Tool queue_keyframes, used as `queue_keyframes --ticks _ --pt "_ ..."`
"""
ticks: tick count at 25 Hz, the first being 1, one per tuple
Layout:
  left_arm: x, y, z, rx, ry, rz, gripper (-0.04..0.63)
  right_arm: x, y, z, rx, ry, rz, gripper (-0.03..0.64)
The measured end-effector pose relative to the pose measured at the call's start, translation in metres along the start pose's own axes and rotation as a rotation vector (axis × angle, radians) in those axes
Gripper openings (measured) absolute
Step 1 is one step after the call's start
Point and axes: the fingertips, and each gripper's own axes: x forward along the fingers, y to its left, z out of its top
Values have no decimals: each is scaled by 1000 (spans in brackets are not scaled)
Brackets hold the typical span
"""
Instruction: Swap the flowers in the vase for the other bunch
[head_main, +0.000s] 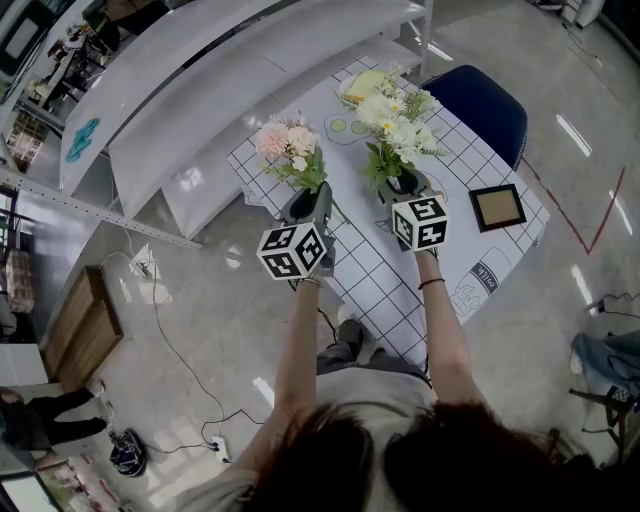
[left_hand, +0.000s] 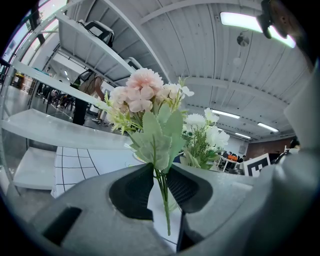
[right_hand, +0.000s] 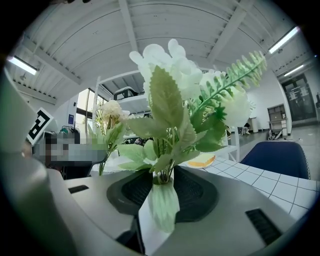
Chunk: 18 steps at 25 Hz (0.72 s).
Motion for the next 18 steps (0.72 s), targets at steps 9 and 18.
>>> queue_keyframes --ticks 9,18 --pt "0 0 -1 0 2 2 80 -3 -2 1 24 -17 -3 118" --pt "-1 0 -2 -3 2 6 80 -7 -2 -1 56 -31 5 129"
